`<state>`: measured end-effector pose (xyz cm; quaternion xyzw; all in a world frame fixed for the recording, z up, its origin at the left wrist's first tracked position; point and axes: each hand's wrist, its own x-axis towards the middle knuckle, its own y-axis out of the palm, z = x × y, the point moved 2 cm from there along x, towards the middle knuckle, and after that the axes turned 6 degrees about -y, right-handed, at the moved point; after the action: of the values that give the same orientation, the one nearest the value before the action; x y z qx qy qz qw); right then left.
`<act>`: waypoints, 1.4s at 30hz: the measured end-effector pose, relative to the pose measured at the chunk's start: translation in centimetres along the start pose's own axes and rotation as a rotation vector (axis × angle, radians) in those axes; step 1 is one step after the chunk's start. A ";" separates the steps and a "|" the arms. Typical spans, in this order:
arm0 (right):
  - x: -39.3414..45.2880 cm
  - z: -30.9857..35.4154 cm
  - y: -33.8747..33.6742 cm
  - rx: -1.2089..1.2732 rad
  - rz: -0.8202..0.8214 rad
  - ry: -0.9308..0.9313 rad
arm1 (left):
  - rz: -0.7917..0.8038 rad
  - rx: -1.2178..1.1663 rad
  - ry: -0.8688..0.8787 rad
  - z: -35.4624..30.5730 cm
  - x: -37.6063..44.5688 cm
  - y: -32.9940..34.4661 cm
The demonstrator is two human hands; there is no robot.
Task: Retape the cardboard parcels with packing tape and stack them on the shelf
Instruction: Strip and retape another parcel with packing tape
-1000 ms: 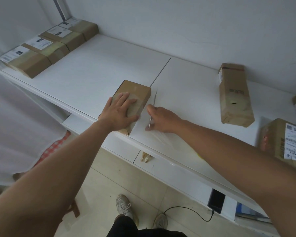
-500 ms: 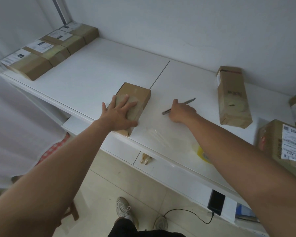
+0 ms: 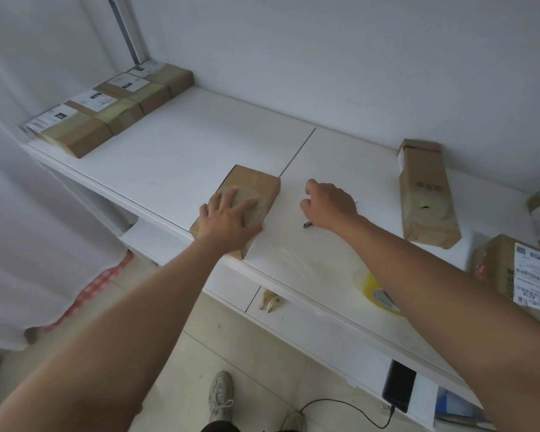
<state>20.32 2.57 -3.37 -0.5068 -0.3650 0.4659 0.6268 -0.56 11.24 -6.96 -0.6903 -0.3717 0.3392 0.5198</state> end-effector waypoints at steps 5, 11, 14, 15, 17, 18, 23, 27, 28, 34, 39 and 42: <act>0.3 2.1 -0.5 -0.010 0.151 -0.053 | 0.069 -0.017 -0.001 0.0 0.1 -0.6; 0.3 7.1 1.7 0.256 0.101 0.008 | 0.158 -0.223 -0.008 1.8 0.2 -1.6; 0.0 9.8 3.5 0.368 0.075 0.073 | -0.052 -0.519 -0.125 3.8 0.8 -2.1; -0.1 10.7 4.1 0.402 0.065 0.094 | -0.090 -0.491 -0.123 4.3 0.7 -2.1; -0.1 12.4 5.1 0.465 0.029 0.146 | -0.075 -0.410 -0.085 4.6 0.3 -1.2; 0.1 13.1 5.5 0.497 0.006 0.182 | -0.060 -0.386 -0.079 4.5 0.2 -0.7; 1.4 14.1 6.1 0.577 -0.062 0.311 | -0.067 -0.475 -0.248 3.2 0.6 -0.3; 2.2 13.7 6.5 0.572 -0.065 0.291 | -0.095 -0.612 -0.449 4.5 1.4 -0.4; 2.3 13.8 6.7 0.528 -0.063 0.296 | -0.091 -0.608 -0.423 4.6 1.4 -0.2; 2.4 14.3 7.9 0.173 -0.031 0.266 | -0.047 -0.478 -0.355 4.1 1.4 0.4; 2.6 14.4 7.7 0.171 -0.007 0.286 | -0.028 -0.507 -0.353 3.8 1.1 0.1; 2.9 14.9 7.4 0.246 -0.003 0.345 | -0.043 -0.617 -0.397 4.2 1.2 0.4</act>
<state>5.78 10.06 -7.37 -0.4981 -0.1933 0.4124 0.7379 -3.47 14.20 -8.40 -0.7272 -0.5648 0.3275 0.2118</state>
